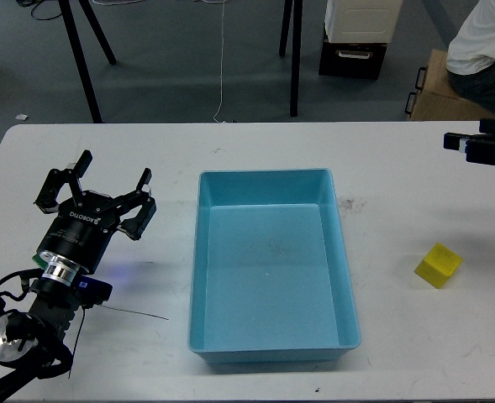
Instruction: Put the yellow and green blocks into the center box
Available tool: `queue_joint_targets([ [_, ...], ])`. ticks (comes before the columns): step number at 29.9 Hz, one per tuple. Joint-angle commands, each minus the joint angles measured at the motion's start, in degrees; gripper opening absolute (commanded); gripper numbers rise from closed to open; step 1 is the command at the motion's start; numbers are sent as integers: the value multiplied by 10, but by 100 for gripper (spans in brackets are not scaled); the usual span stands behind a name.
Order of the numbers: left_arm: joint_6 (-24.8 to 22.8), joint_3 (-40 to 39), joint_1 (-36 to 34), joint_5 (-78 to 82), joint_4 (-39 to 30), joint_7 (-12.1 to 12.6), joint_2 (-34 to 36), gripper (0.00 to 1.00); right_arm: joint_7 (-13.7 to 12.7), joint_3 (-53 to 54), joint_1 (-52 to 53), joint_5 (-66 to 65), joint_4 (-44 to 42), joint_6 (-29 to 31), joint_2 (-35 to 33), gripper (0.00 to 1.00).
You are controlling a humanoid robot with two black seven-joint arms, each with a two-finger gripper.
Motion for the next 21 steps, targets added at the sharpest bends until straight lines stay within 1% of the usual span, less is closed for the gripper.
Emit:
queue_joint_targets([
  [1,-1,0,0,0,0,0,-1,100,0,-131,74,-35,-1,4,0,98],
  [4,-2,0,0,0,0,0,-1,100,0,-196,92,-59,-1,24,3,98],
  [10,-2,-1,-2,0,0,0,0,100,0,-240,91,-100,2,37,15,98],
  [21,0,-1,-6,0,4,0,-18,100,0,-258,88,-108,-3,40,63,98],
])
